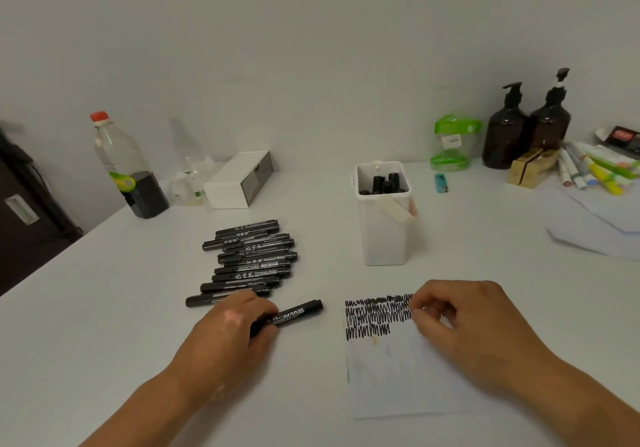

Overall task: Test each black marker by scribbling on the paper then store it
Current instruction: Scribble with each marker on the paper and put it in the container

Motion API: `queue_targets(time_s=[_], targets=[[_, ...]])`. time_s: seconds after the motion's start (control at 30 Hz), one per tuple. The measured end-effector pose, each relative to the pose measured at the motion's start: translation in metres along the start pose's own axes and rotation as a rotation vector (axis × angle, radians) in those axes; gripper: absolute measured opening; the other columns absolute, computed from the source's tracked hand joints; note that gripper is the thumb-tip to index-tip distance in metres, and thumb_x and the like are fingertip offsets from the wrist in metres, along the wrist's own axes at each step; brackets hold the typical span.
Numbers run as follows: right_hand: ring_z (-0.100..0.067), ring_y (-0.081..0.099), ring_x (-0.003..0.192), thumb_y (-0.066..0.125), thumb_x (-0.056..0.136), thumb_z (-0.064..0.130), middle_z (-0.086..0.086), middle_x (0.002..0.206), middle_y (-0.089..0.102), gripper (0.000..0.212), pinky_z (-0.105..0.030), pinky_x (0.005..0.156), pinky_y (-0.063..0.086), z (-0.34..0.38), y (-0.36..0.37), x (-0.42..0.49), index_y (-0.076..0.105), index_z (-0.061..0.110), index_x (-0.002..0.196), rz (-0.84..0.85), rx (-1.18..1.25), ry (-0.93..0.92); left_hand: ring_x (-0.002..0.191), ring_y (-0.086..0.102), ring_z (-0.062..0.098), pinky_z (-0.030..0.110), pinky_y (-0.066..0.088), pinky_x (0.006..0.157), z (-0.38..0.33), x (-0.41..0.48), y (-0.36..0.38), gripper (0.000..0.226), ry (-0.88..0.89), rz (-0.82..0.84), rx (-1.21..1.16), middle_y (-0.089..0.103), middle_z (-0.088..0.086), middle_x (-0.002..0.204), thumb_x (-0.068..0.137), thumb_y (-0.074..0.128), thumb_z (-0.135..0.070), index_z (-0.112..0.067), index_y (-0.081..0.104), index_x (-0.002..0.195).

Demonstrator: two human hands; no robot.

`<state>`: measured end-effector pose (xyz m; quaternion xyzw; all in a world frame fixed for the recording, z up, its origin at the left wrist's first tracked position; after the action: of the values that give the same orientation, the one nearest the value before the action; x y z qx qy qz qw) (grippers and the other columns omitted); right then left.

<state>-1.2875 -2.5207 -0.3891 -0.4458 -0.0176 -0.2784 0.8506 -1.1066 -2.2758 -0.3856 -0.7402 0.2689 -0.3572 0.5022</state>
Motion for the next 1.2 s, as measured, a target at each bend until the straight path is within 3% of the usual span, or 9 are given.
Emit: queue_targets(time_s=[0.13,0.2,0.33,0.5,0.63,0.77,0.87,1.03,1.2], targets=[[-0.006,0.054,0.057,0.071,0.079,0.033,0.029,0.073,0.066,0.012,-0.015,0.058,0.044,-0.001,0.000,0.000,0.068,0.043,0.074,-0.013,0.054,-0.016,0.083,0.055,-0.004,0.012,0.044,0.075,-0.027,0.011,0.001,0.015,0.077,0.018,-0.134,0.058,-0.023,0.090,0.091,0.067,-0.029,-0.033,0.068,0.106],[-0.007,0.052,0.055,0.071,0.080,0.037,0.025,0.075,0.068,0.009,-0.015,0.059,0.044,-0.001,0.000,0.001,0.069,0.044,0.084,-0.016,0.136,-0.010,0.087,0.057,-0.003,0.014,0.046,0.077,-0.044,0.018,0.001,0.014,0.120,0.024,-0.206,0.059,-0.023,0.092,0.092,0.065,-0.032,-0.036,0.066,0.106],[-0.009,0.057,0.063,0.073,0.080,0.049,0.014,0.081,0.072,0.026,-0.010,0.062,0.045,0.000,0.001,0.002,0.065,0.050,0.104,0.020,0.355,0.031,0.090,0.058,0.003,0.021,0.049,0.080,-0.081,0.036,0.006,0.015,0.240,0.048,-0.298,0.059,-0.018,0.098,0.095,0.061,-0.032,-0.035,0.062,0.110],[-0.018,0.070,0.076,0.081,0.084,0.018,0.007,0.084,0.077,0.025,-0.027,0.072,0.056,-0.003,-0.002,0.007,0.072,0.039,0.095,-0.044,0.522,0.078,0.074,0.052,0.005,0.016,0.039,0.065,-0.109,0.055,0.020,0.012,0.349,0.102,-0.320,0.059,-0.014,0.084,0.099,0.054,-0.029,-0.031,0.055,0.111],[-0.010,0.068,0.070,0.080,0.085,0.008,0.005,0.082,0.077,0.030,-0.014,0.064,0.051,-0.004,-0.004,0.009,0.074,0.037,0.091,-0.040,0.630,0.121,0.071,0.052,0.004,0.014,0.036,0.061,-0.111,0.060,0.032,0.013,0.353,0.106,-0.367,0.058,-0.014,0.078,0.100,0.051,-0.031,-0.028,0.056,0.111],[-0.003,0.061,0.058,0.080,0.080,0.017,0.003,0.074,0.074,0.019,-0.011,0.056,0.046,0.006,0.002,0.007,0.075,0.031,0.091,-0.006,0.771,0.146,0.080,0.055,0.006,0.018,0.042,0.069,-0.107,0.056,0.041,0.023,0.344,0.111,-0.396,0.061,-0.014,0.087,0.101,0.043,-0.040,-0.028,0.059,0.112],[-0.002,0.059,0.053,0.077,0.073,0.026,0.003,0.068,0.071,0.020,-0.012,0.053,0.045,0.016,0.009,0.005,0.075,0.031,0.092,0.034,0.839,0.171,0.073,0.052,0.008,0.019,0.040,0.063,-0.106,0.050,0.042,0.031,0.340,0.052,-0.383,0.057,-0.013,0.082,0.100,0.037,-0.046,-0.025,0.058,0.106],[-0.003,0.060,0.052,0.081,0.083,0.012,0.004,0.064,0.069,0.019,-0.012,0.053,0.046,0.024,0.016,0.004,0.073,0.029,0.086,0.038,0.831,0.150,0.065,0.052,0.012,0.024,0.041,0.058,-0.110,0.043,0.040,0.042,0.360,0.030,-0.370,0.057,-0.009,0.075,0.100,0.028,-0.056,-0.023,0.053,0.097],[-0.012,0.046,0.047,0.079,0.085,0.013,0.004,0.054,0.057,0.014,-0.021,0.046,0.040,0.022,0.022,0.003,0.071,0.024,0.085,0.091,0.885,0.202,0.061,0.051,0.019,0.037,0.044,0.056,-0.113,0.042,0.042,0.046,0.379,0.040,-0.347,0.053,-0.008,0.071,0.099,0.025,-0.058,-0.021,0.051,0.095]])
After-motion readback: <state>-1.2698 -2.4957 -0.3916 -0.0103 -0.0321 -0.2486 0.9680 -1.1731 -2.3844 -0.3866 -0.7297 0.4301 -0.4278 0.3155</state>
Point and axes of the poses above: each hand's wrist, its own x-axis towards the middle knuckle, its own y-axis out of the palm, z = x × y, the point moved 5 cm from there along x, towards the middle knuckle
